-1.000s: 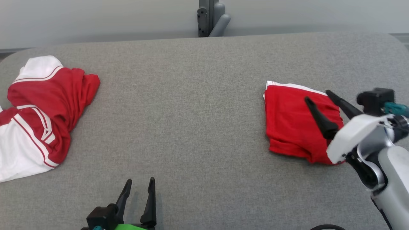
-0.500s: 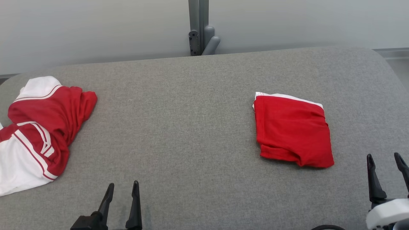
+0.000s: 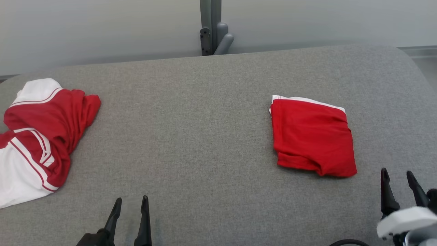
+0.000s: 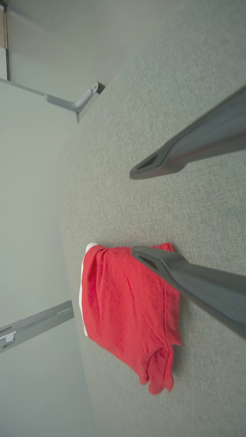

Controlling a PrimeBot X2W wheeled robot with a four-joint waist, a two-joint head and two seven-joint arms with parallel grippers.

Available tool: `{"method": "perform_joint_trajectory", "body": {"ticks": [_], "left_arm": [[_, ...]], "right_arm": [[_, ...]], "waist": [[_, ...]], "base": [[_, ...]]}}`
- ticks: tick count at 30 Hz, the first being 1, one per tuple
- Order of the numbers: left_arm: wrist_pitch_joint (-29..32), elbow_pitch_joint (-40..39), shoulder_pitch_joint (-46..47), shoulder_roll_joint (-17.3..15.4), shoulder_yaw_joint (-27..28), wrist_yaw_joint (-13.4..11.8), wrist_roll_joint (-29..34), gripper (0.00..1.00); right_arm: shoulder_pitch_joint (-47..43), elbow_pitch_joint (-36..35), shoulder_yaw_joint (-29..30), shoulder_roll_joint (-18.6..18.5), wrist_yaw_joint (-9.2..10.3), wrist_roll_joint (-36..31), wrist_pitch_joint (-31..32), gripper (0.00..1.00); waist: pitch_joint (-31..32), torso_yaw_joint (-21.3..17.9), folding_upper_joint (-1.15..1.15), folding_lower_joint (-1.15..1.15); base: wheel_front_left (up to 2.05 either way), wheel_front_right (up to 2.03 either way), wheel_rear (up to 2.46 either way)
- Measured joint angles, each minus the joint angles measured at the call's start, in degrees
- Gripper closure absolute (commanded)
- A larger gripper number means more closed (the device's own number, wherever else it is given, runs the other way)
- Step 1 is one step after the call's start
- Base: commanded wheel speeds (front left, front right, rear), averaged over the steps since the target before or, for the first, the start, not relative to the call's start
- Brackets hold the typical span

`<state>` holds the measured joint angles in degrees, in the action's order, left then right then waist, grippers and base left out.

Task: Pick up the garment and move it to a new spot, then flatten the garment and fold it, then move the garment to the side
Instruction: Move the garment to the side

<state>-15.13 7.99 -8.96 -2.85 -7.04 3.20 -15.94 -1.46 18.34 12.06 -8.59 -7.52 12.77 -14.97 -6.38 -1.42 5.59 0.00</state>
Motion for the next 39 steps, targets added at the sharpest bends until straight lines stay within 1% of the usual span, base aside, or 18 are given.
{"method": "perform_joint_trajectory", "body": {"ticks": [2, 4, 6, 8, 10, 12, 16, 19, 24, 25, 29, 32, 35, 36, 39], "left_arm": [[0.0, 0.0, 0.29, 0.0, -0.25, 0.13, 0.04, 0.0], [0.0, -0.03, 0.95, 0.0, -0.57, 0.22, 0.24, 0.0], [0.0, -0.18, 2.04, 0.0, -0.89, 0.33, 0.42, 0.0], [0.0, -0.2, 2.93, 0.0, -1.26, 0.35, 0.45, 0.0], [0.0, -0.12, 3.56, 0.0, -1.83, 0.43, 0.66, 0.0], [0.0, -0.02, 4.36, 0.01, -2.14, 0.77, 1.03, 0.0], [0.0, 0.04, 6.24, 0.01, -2.26, 0.92, 1.2, 0.0], [0.0, -0.05, 7.48, 0.01, -2.41, 1.11, 1.2, 0.0], [0.0, -0.58, 9.16, 0.01, -2.69, 1.1, 1.45, 0.0], [0.0, -0.7, 9.53, 0.01, -2.75, 1.09, 1.47, 0.0], [0.0, -1.9, 10.78, 0.02, -2.48, 1.1, 2.1, 0.0], [0.0, -2.65, 11.63, 0.01, -2.11, 1.34, 3.02, 0.0], [-0.01, -3.23, 12.68, 0.02, -1.87, 1.9, 4.46, 0.0], [0.0, -3.13, 13.74, 0.01, -2.14, 2.38, 5.12, 0.0], [0.0, -3.03, 14.97, 0.02, -2.65, 2.88, 5.73, 0.0]], "right_arm": [[3.43, 2.98, -2.47, -1.47, -0.02, 4.63, 1.12, 0.0], [7.51, 4.71, -5.25, -3.8, 0.03, 9.65, 6.11, 0.0], [11.72, 5.63, -6.1, -5.37, 0.0, 15.21, 11.35, 0.0], [14.85, 6.17, -8.79, -7.66, 0.0, 18.85, 17.84, 0.0], [17.82, 7.19, -9.2, -8.47, 0.0, 22.43, 22.24, 0.0], [20.18, 8.45, -10.13, -9.6, 0.01, 24.55, 26.39, 0.0], [23.45, 12.45, -10.63, -10.34, 0.02, 27.19, 30.76, 0.0], [25.52, 14.78, -11.55, -9.93, 0.03, 29.85, 33.37, 0.0], [29.49, 17.28, -13.12, -9.4, 0.02, 34.21, 35.49, 0.0], [30.33, 17.5, -13.51, -9.46, 0.02, 34.65, 35.5, 1.0], [32.95, 17.51, -16.13, -9.99, 0.02, 36.46, 35.35, 1.0], [34.7, 17.73, -18.51, -11.57, -0.03, 36.15, 35.19, 1.0], [37.36, 18.96, -21.32, -15.25, -0.02, 32.14, 34.5, 1.0], [39.59, 20.36, -21.67, -17.29, 0.0, 30.93, 33.98, 1.0], [43.28, 22.19, -22.1, -20.54, -0.01, 27.96, 33.31, 1.0]], "waist": [[-0.67, -0.09, 0.0, 0.0], [-1.5, -0.07, 0.0, 0.0], [-2.51, 0.02, 0.0, 0.0], [-3.67, 0.14, 0.0, 0.0], [-4.89, 0.31, 0.0, 0.0], [-6.08, 0.56, 0.0, 0.0], [-8.18, 1.52, -0.01, 0.0], [-9.6, 2.49, -0.01, 0.0], [-12.33, 3.41, -0.01, 0.0], [-12.9, 3.44, 0.0, 0.0], [-14.98, 2.73, -0.01, 0.01], [-16.1, 1.12, -0.01, 0.0], [-17.29, -0.91, -0.01, 0.0], [-18.34, -2.15, -0.01, 0.01], [-20.25, -3.6, -0.01, 0.01]], "base": [[0.0, 0.0, 0.0], [0.0, 0.0, 0.0], [0.0, 0.0, 0.0], [0.0, 0.0, 0.0], [0.0, 0.0, 0.0], [0.0, 0.0, 0.0], [0.0, 0.0, 0.0], [0.0, 0.0, 0.0], [0.0, 0.0, 0.0], [0.0, 0.0, 0.0], [0.0, 0.0, 0.0], [0.0, 0.0, 0.0], [0.0, 0.0, 0.0], [0.0, 0.0, 0.0], [0.0, 0.0, 0.0]]}}
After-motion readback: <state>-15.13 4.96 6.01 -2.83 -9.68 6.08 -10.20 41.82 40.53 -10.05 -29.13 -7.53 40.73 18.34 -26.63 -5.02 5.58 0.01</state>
